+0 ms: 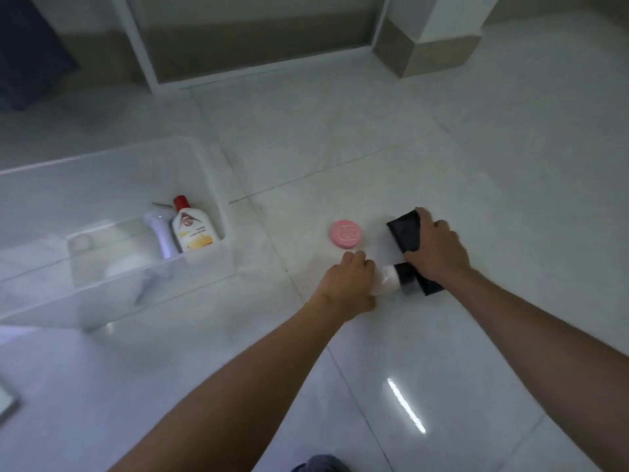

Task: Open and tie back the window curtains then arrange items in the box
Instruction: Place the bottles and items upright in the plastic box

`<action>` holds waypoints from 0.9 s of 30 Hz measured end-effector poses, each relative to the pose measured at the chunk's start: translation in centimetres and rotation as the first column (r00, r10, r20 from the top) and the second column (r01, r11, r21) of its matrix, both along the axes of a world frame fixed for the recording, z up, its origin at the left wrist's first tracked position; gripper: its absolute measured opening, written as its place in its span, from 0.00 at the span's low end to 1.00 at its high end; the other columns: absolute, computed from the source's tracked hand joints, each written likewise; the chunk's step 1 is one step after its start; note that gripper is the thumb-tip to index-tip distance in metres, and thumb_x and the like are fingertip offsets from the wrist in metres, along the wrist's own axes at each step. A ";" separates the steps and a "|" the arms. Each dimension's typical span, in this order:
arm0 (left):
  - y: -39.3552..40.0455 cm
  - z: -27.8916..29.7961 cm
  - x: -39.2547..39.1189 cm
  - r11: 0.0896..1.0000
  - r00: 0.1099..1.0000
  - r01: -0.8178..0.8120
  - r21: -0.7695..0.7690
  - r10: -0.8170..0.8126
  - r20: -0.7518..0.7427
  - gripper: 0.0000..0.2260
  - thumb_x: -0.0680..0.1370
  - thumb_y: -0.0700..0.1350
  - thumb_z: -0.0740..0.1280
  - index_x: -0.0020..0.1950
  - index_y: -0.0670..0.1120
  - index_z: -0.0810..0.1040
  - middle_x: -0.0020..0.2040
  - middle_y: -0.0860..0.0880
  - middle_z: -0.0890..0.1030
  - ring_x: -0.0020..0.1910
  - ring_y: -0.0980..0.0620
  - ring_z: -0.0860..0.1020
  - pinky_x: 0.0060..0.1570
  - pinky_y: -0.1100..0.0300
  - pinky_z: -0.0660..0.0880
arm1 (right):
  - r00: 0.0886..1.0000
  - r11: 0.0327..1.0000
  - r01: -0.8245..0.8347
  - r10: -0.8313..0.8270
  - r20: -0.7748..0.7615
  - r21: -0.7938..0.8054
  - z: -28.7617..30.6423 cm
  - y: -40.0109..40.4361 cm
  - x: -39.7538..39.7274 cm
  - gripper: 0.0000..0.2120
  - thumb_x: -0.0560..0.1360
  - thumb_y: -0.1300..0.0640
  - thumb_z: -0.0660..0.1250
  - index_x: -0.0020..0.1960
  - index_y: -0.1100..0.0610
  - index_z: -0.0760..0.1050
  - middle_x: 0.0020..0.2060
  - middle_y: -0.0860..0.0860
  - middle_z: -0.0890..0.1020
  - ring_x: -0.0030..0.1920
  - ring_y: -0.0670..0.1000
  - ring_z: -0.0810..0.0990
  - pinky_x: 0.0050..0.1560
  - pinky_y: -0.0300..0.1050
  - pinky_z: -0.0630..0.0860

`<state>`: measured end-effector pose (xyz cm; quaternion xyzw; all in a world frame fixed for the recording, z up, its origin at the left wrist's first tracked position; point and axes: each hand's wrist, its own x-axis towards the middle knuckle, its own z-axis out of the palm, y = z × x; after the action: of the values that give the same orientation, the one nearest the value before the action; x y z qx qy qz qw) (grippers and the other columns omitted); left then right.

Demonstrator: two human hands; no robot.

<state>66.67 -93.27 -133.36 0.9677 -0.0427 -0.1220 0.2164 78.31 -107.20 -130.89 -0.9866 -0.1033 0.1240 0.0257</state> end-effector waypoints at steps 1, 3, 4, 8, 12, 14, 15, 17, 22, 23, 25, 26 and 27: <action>0.8 1.3 -0.6 0.996 0.998 -0.057 -0.069 0.058 0.015 0.26 0.73 0.49 0.70 0.66 0.40 0.67 0.62 0.41 0.69 0.60 0.42 0.69 0.51 0.50 0.72 | 0.999 0.999 0.008 -0.009 0.032 0.037 1.0 1.1 0.4 0.42 0.69 0.54 0.72 0.75 0.49 0.51 0.62 0.63 0.69 0.58 0.66 0.72 0.54 0.58 0.74; 2.9 4.7 -1.8 0.964 0.977 -0.189 -0.189 0.204 0.062 0.28 0.72 0.52 0.71 0.67 0.41 0.68 0.61 0.43 0.71 0.58 0.43 0.70 0.52 0.51 0.72 | 0.995 0.988 0.016 -0.031 0.094 0.156 3.7 4.2 1.2 0.41 0.68 0.54 0.73 0.74 0.50 0.53 0.61 0.65 0.70 0.57 0.68 0.73 0.54 0.59 0.74; 4.4 6.6 -2.4 0.937 0.953 -0.256 -0.238 0.285 0.098 0.27 0.71 0.53 0.71 0.65 0.42 0.69 0.59 0.44 0.72 0.56 0.44 0.70 0.51 0.53 0.72 | 0.993 0.974 0.008 -0.035 0.115 0.226 5.2 6.2 1.5 0.41 0.69 0.54 0.73 0.74 0.51 0.54 0.61 0.65 0.70 0.57 0.68 0.73 0.53 0.59 0.74; 11.7 14.3 -6.1 0.780 0.746 -0.516 -0.355 0.613 0.261 0.21 0.70 0.56 0.72 0.55 0.45 0.73 0.50 0.47 0.78 0.47 0.47 0.75 0.40 0.56 0.70 | 0.990 0.874 -0.112 0.056 0.130 0.472 11.3 15.2 -0.6 0.39 0.69 0.53 0.73 0.74 0.53 0.57 0.64 0.62 0.72 0.61 0.64 0.74 0.57 0.54 0.72; 19.5 17.3 -11.7 0.569 0.497 -0.779 -0.264 0.816 0.296 0.23 0.72 0.61 0.69 0.54 0.44 0.73 0.52 0.46 0.80 0.49 0.44 0.77 0.45 0.52 0.73 | 0.957 0.730 -0.279 0.269 0.114 0.624 14.7 24.6 -7.0 0.36 0.68 0.49 0.75 0.70 0.53 0.62 0.62 0.56 0.77 0.60 0.59 0.76 0.56 0.47 0.71; 22.4 16.8 -13.9 0.479 0.439 -0.860 -0.176 0.871 0.221 0.23 0.73 0.62 0.67 0.54 0.43 0.73 0.50 0.46 0.79 0.47 0.44 0.77 0.44 0.51 0.74 | 0.917 0.693 -0.347 0.391 0.075 0.632 14.7 28.7 -10.2 0.35 0.67 0.48 0.74 0.68 0.53 0.64 0.59 0.55 0.78 0.58 0.58 0.77 0.55 0.46 0.72; 23.5 16.3 -14.6 0.452 0.431 -0.884 -0.117 0.887 0.167 0.23 0.73 0.62 0.67 0.52 0.43 0.72 0.48 0.46 0.79 0.45 0.45 0.76 0.41 0.53 0.73 | 0.895 0.690 -0.378 0.444 0.053 0.617 14.3 30.3 -11.4 0.34 0.66 0.47 0.74 0.68 0.53 0.65 0.59 0.55 0.78 0.57 0.58 0.77 0.54 0.47 0.74; 25.5 14.9 -15.4 0.418 0.417 -0.909 0.003 0.907 0.065 0.22 0.74 0.61 0.67 0.49 0.42 0.70 0.44 0.46 0.76 0.42 0.45 0.72 0.37 0.55 0.67 | 0.855 0.710 -0.425 0.519 -0.009 0.562 12.8 32.9 -13.2 0.34 0.66 0.45 0.73 0.66 0.53 0.64 0.58 0.55 0.77 0.54 0.59 0.77 0.50 0.48 0.75; 28.6 12.1 -15.9 0.393 0.372 -0.913 0.107 0.912 -0.173 0.19 0.74 0.58 0.67 0.47 0.43 0.68 0.44 0.45 0.75 0.43 0.45 0.73 0.37 0.57 0.66 | 0.824 0.794 -0.444 0.544 -0.158 0.414 9.6 35.5 -14.6 0.31 0.66 0.44 0.72 0.63 0.55 0.66 0.54 0.54 0.77 0.47 0.56 0.75 0.42 0.46 0.72; 28.9 11.4 -15.7 0.415 0.385 -0.900 0.134 0.900 -0.206 0.19 0.75 0.58 0.67 0.47 0.43 0.69 0.46 0.45 0.76 0.46 0.44 0.75 0.39 0.58 0.67 | 0.821 0.811 -0.443 0.539 -0.191 0.383 9.0 35.7 -14.7 0.31 0.66 0.44 0.72 0.63 0.55 0.66 0.54 0.54 0.77 0.47 0.57 0.75 0.42 0.46 0.72; 29.1 10.2 -15.3 0.463 0.415 -0.863 0.201 0.878 -0.239 0.18 0.76 0.57 0.66 0.51 0.43 0.71 0.52 0.44 0.79 0.53 0.44 0.77 0.45 0.57 0.68 | 0.811 0.831 -0.452 0.534 -0.238 0.324 7.9 36.3 -15.2 0.31 0.66 0.45 0.72 0.63 0.57 0.65 0.54 0.54 0.76 0.48 0.57 0.75 0.41 0.45 0.70; 29.2 9.7 -15.1 0.484 0.430 -0.843 0.235 0.869 -0.245 0.17 0.77 0.57 0.65 0.53 0.43 0.71 0.54 0.44 0.79 0.55 0.44 0.77 0.47 0.57 0.69 | 0.810 0.837 -0.460 0.532 -0.245 0.298 7.3 36.6 -15.6 0.31 0.67 0.46 0.72 0.63 0.57 0.65 0.54 0.55 0.76 0.49 0.57 0.75 0.41 0.45 0.70; 29.3 9.0 -15.0 0.503 0.446 -0.822 0.266 0.860 -0.247 0.16 0.77 0.56 0.65 0.52 0.43 0.70 0.55 0.43 0.79 0.56 0.43 0.77 0.49 0.56 0.71 | 0.811 0.839 -0.469 0.533 -0.241 0.276 6.8 36.9 -15.9 0.30 0.67 0.47 0.72 0.63 0.57 0.64 0.55 0.55 0.76 0.50 0.58 0.76 0.41 0.45 0.69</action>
<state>51.72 -63.97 -124.37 0.8325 0.4881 -0.1696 0.2001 62.43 -70.33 -124.09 -0.8841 -0.3675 0.2675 0.1084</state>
